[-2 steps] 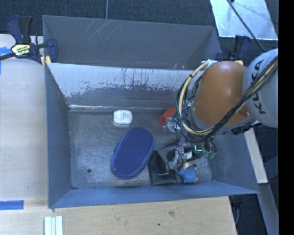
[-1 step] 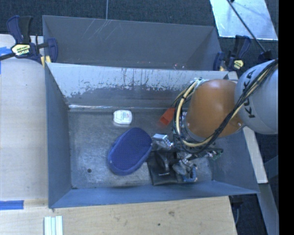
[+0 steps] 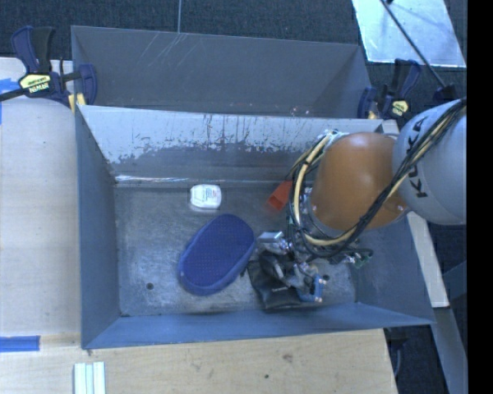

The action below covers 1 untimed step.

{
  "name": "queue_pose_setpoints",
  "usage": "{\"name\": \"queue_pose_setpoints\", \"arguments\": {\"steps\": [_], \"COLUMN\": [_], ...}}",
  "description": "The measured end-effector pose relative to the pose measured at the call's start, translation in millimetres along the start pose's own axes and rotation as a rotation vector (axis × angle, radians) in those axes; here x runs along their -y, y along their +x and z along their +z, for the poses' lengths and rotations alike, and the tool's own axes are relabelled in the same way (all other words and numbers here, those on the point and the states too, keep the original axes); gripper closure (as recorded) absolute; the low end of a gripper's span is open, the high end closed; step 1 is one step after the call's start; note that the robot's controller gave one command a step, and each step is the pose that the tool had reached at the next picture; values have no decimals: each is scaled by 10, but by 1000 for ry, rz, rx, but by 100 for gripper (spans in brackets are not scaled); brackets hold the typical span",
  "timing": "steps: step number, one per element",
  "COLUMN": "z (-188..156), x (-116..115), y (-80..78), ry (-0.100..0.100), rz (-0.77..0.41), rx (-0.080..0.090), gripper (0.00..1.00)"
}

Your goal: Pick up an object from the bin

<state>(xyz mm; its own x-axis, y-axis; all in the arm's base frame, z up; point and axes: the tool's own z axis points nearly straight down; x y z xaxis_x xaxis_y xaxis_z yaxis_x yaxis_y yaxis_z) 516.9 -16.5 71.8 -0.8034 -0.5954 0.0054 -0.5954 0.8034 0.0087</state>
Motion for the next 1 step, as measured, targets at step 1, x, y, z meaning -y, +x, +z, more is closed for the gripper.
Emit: {"name": "queue_pose_setpoints", "arguments": {"steps": [1], "z": [-6], "x": [378], "y": [24], "ry": [-2], "rz": [-18], "rx": [4], "gripper": [100]}}
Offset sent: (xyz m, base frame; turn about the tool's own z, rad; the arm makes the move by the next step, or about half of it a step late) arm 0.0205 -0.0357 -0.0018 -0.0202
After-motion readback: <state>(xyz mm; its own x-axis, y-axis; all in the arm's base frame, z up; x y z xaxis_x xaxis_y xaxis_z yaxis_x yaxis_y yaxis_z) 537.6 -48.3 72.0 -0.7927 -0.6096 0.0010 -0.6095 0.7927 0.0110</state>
